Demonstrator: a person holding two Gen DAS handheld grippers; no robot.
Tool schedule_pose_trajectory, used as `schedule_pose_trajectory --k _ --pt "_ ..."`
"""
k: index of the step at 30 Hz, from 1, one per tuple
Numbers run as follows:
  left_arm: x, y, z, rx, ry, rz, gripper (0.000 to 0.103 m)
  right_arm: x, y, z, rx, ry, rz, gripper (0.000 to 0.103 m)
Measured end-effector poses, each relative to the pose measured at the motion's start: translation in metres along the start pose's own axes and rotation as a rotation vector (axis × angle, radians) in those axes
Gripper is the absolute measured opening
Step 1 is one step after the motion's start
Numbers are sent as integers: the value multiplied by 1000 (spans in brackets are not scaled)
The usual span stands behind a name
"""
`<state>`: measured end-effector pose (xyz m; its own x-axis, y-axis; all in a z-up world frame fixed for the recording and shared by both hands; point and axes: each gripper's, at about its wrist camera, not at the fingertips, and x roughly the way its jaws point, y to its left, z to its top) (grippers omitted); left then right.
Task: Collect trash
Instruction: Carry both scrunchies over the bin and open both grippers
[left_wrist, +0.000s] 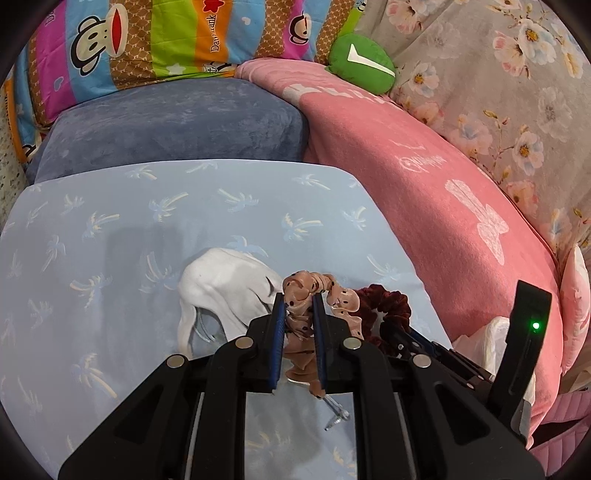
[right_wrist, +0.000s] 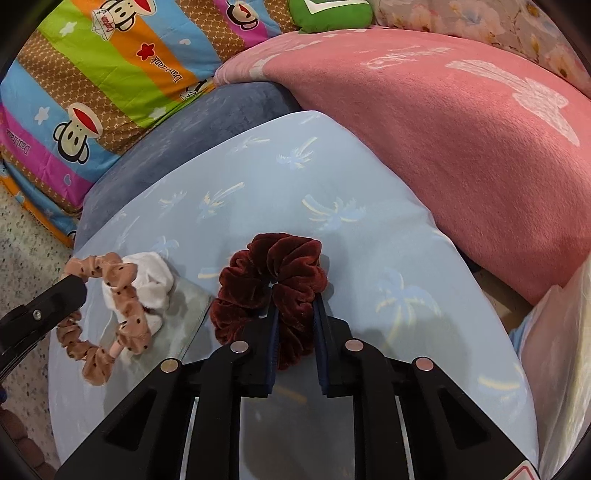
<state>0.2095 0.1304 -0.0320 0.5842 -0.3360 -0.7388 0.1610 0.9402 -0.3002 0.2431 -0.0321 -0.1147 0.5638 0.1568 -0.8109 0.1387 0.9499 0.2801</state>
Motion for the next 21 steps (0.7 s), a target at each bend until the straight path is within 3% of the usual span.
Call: schedule_pose_trajectory --k 21 --pt "-46 -80 -31 111 -34 -43 14 -146 -31 -38 20 -174 44 17"
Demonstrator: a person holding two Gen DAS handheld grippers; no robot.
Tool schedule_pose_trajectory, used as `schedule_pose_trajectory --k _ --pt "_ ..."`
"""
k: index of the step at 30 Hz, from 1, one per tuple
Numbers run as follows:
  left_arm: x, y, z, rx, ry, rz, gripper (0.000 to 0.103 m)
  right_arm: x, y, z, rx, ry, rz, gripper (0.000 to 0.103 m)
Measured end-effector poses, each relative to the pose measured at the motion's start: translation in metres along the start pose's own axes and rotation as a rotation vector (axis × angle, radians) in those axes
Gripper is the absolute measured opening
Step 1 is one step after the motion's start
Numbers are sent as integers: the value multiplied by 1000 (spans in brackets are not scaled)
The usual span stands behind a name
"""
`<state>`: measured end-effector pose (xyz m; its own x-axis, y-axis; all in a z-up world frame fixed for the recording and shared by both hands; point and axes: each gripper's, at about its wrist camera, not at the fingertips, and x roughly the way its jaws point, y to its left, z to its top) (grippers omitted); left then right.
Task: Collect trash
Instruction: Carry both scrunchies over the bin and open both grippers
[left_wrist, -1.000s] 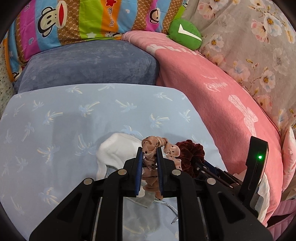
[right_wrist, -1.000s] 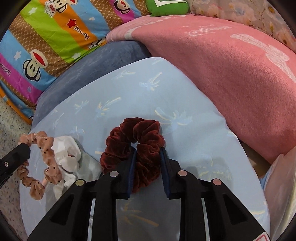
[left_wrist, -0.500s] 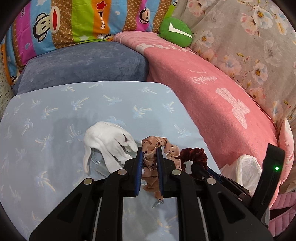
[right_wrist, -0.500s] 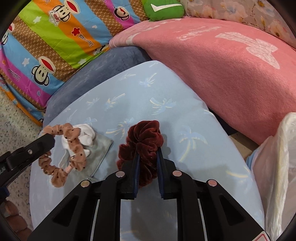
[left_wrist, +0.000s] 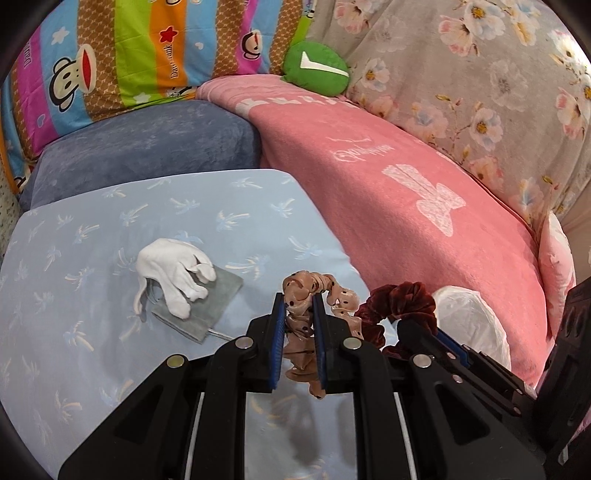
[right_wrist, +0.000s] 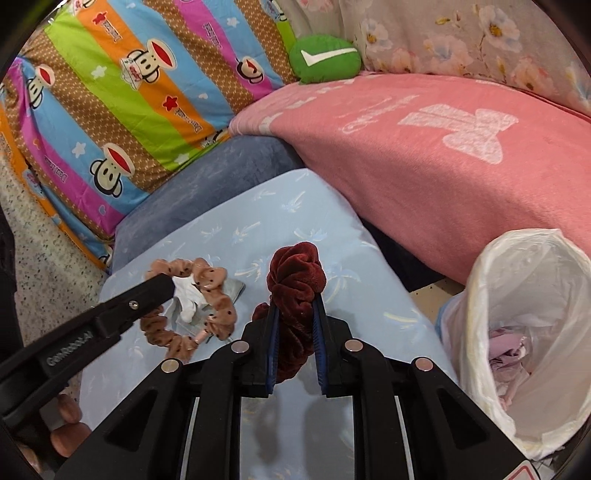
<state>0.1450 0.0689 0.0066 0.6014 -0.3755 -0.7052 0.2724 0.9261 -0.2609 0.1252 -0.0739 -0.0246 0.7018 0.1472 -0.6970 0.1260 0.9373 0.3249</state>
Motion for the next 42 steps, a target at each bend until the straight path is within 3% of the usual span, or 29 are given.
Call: schedule_pose_trajectory --k 10,21,38,42 --pt "-10 -52 -9 81 -8 -45 14 -65 -38 0 46 -94 -29 17" --pt "-6 -111 -20 180 6 -103 14 -109 -97 -3 130 -156 -92 17" --pt "16 -185 -42 318 77 -185 16 -134 -180 -14 264 -188 -181 17" --pt "21 -193 -46 333 97 -197 21 -134 -194 -17 279 -184 -190 18"
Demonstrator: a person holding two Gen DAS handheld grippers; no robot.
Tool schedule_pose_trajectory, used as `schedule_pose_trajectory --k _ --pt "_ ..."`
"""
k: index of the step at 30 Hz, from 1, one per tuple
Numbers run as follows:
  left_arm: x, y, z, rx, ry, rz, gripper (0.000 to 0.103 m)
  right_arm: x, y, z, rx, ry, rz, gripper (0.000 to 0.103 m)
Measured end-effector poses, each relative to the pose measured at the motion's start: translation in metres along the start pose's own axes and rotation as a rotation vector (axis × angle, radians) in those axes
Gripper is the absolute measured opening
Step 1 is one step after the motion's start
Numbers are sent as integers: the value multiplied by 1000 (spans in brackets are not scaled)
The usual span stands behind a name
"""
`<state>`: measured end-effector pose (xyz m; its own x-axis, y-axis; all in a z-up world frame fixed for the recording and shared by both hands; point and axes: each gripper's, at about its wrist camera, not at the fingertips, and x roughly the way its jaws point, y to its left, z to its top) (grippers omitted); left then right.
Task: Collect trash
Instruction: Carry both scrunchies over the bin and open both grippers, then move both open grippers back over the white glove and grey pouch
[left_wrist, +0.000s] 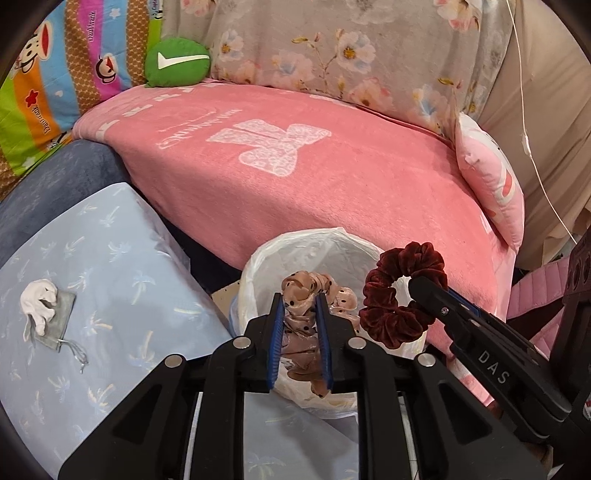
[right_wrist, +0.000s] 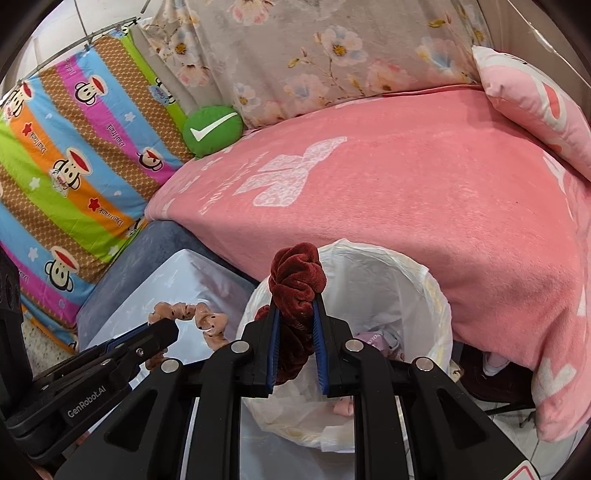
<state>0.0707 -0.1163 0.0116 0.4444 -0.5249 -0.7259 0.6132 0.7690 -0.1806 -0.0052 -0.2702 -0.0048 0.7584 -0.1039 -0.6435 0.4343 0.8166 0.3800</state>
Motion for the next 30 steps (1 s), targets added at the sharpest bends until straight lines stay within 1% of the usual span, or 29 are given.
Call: schedule_pose_trajectory --k 1,3,5,6,7,10,12,15,22,30 --pt "1 -1 0 -1 3 1 26 1 -3 0 5 2 -3 18" --pt "3 -1 0 -8 3 -11 31 2 -7 1 9 4 -5 20" --pt "5 -1 0 -15 7 -15 41 2 -10 0 14 5 -9 22" --pt "4 -1 -1 -20 1 -11 48 2 -12 0 16 4 -12 22" --pt "4 -3 0 -22 -4 -5 53 3 -13 0 21 2 -14 22" --pt "2 0 -1 -30 -14 12 61 3 -14 -2 25 -1 -16 25" --pt "1 3 -2 -39 -19 25 62 2 -13 -3 26 -4 -16 29" --pt "-1 9 -3 -53 -23 38 63 3 -11 -3 18 -9 -14 32" --pt "-6 24 -4 -81 -29 57 63 4 2 -4 -9 1 -5 33" --pt "-14 47 -9 -127 -39 73 63 11 32 -10 -70 26 12 33"
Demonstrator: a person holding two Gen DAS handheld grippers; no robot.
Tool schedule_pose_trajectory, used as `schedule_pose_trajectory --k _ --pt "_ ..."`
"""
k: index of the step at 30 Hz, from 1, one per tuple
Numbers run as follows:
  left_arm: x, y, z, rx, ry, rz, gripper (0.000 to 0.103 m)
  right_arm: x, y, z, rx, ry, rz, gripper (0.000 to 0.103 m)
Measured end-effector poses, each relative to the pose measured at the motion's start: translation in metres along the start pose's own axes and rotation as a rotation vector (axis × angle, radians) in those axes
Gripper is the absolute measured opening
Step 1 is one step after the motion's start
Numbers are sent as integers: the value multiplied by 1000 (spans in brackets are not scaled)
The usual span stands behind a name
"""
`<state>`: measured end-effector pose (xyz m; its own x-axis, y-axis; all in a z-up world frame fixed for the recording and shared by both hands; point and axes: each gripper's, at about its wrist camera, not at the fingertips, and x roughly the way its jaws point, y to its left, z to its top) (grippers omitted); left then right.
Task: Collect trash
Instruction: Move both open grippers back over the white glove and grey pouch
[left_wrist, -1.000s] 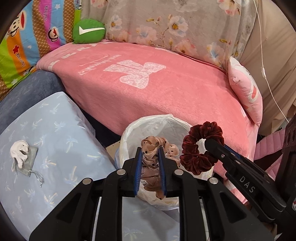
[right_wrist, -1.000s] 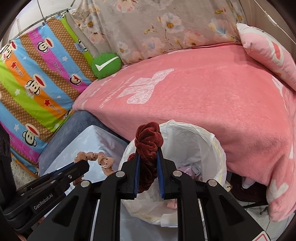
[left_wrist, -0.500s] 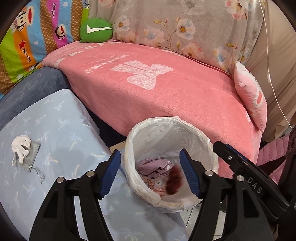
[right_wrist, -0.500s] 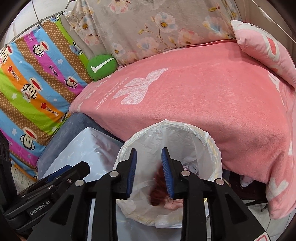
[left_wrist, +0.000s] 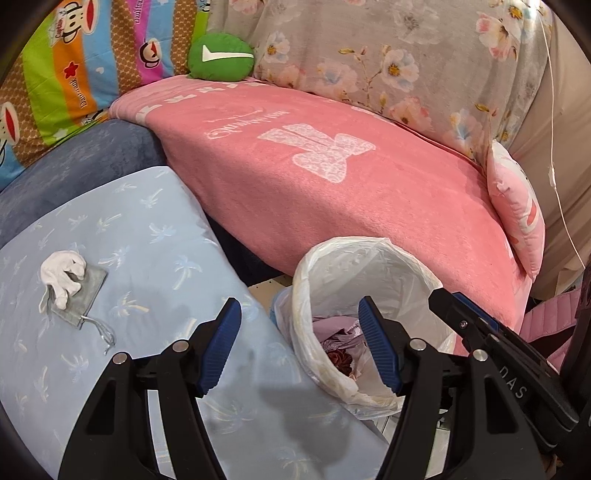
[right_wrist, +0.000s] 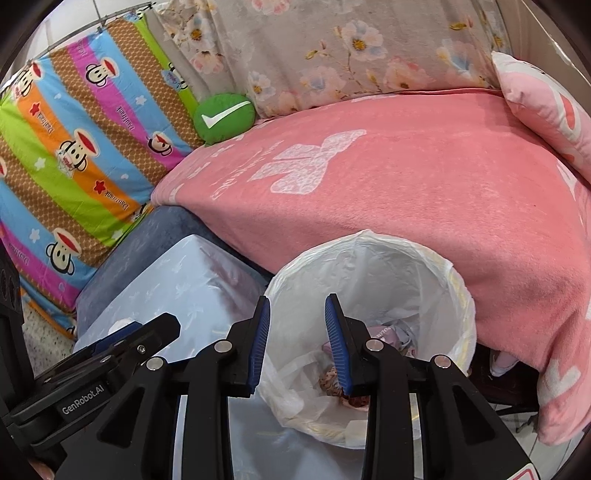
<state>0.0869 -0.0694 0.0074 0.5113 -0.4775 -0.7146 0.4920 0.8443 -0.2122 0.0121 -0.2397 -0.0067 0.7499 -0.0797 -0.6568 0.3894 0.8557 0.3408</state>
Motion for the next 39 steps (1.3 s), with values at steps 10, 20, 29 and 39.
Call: schedule_pose_trajectory --k 10,20,29,39 --pt "-10 39 -2 -69 -11 30 63 9 40 -5 -64 20 21 33" --pt "-20 89 -8 -152 -19 83 63 24 92 -15 -143 56 61 33" --pt "-30 134 -15 -226 -28 127 63 44 140 -30 -214 103 95 33" --pt "-34 187 -21 -301 -27 167 63 71 192 -47 -288 152 129 33"
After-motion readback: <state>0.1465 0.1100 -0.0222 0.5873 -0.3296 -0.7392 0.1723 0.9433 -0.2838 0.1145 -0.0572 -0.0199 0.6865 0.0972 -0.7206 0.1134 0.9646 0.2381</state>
